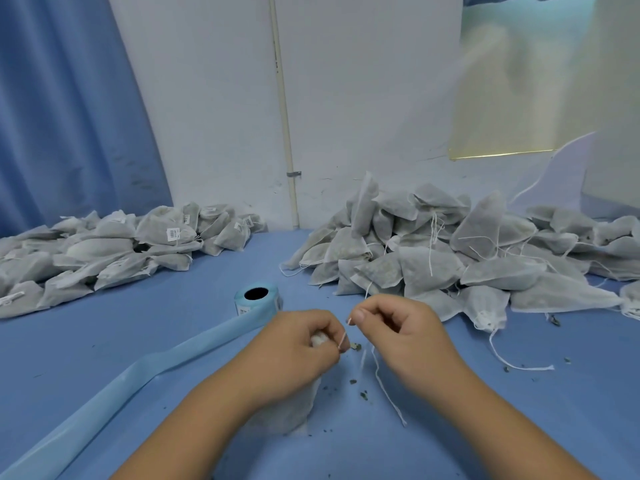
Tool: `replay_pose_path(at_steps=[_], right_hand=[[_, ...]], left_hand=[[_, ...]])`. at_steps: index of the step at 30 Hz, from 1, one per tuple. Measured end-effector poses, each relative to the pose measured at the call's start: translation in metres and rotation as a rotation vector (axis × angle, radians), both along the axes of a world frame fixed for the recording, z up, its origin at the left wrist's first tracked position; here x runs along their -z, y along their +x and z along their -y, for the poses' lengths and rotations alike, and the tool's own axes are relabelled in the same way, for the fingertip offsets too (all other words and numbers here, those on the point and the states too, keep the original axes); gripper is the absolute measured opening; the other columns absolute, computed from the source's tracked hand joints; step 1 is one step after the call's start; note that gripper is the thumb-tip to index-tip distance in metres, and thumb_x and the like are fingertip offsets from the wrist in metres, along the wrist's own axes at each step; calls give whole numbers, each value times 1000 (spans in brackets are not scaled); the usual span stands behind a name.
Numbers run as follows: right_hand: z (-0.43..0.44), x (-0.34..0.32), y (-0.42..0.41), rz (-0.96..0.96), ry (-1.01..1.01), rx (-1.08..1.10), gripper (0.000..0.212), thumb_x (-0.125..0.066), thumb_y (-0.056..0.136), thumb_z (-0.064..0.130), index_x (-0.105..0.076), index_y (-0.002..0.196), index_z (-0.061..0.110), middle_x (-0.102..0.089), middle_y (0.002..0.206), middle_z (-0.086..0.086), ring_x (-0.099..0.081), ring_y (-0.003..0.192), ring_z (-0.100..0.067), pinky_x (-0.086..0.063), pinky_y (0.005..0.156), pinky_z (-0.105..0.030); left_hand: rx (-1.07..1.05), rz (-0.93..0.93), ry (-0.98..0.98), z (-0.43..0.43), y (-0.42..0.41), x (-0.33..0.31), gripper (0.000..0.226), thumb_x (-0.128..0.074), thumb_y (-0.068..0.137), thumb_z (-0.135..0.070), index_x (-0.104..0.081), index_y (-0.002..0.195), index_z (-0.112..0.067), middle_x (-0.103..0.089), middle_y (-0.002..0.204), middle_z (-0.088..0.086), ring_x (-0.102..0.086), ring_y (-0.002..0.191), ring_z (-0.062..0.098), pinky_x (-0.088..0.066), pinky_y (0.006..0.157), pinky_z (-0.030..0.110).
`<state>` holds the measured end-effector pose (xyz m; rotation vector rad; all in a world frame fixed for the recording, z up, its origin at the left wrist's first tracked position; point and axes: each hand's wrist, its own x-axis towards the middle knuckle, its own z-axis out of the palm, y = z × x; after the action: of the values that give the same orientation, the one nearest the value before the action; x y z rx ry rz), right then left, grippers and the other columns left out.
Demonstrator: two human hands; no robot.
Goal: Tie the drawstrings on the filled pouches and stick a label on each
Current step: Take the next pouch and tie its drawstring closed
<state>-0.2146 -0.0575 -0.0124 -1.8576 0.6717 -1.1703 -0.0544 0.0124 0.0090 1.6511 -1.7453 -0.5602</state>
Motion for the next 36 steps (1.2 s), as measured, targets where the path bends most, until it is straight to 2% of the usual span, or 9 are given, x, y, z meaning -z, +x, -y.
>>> replay_pose_path(at_steps=[3,6,11,14,18,23,32,34,36], right_hand=[[0,0,0,-14,-63,28,23,-63,89,12,-67,67,18,-47,53,9,-38,51,-3,-34,51,-14],[1,-1,0,16,-73,66,22,-64,89,13,-67,68,19,-47,51,12,-38,50,-3,-34,51,-14],[0,-4,0,117,-128,130,22,-62,91,16,-65,71,24,-46,52,14,-40,51,-4,-33,52,-13],[1,-4,0,169,-162,176,17,-60,88,24,-64,71,26,-49,53,14,-42,51,-4,-33,51,-12],[1,-1,1,114,-203,178,15,-57,85,30,-62,70,28,-54,57,10,-47,57,-7,-43,58,-22],[1,0,0,37,-324,225,14,-58,86,27,-62,73,32,-54,63,17,-50,60,-4,-35,59,-9],[-4,7,6,-101,-353,133,22,-51,88,26,-70,83,15,-58,66,9,-49,63,-8,-39,59,-21],[-5,7,6,-176,-439,116,21,-52,89,25,-66,79,13,-53,64,13,-47,64,-6,-41,60,-28],[-7,7,5,-240,-521,87,21,-51,90,24,-64,76,16,-51,63,12,-46,63,-7,-42,58,-32]], left_hand=[[4,301,-68,5,-13,0,27,-48,82,-14,-65,81,-35,-60,74,-27,-55,71,-1,-50,72,27],[-157,409,-204,7,-23,-4,32,-46,83,-12,-66,86,-37,-64,88,-16,-56,87,5,-47,79,27],[-272,496,-411,11,-31,-15,39,-47,81,-2,-40,59,-33,-47,59,-14,-44,69,9,-26,100,13],[-206,31,-351,13,-37,-7,36,-47,75,2,-52,54,-27,-56,54,-8,-61,67,14,-47,69,20],[45,-841,-51,9,-43,13,11,-52,64,-14,-62,60,-14,-48,55,8,-54,55,25,-43,56,29],[143,-1018,-63,2,-35,18,27,-67,66,-34,-66,62,-8,-44,50,4,-45,49,19,-46,57,31],[163,-1025,-177,-8,-30,9,18,-75,78,-19,-79,92,-9,-57,61,6,-55,59,14,-50,62,21],[12,-822,-285,-6,-29,13,15,-67,85,-20,-81,92,-21,-57,58,-6,-52,56,6,-45,58,13],[-165,-342,-471,-5,-24,16,23,-62,93,-15,-80,91,-30,-60,59,-22,-53,58,-6,-39,60,4]])
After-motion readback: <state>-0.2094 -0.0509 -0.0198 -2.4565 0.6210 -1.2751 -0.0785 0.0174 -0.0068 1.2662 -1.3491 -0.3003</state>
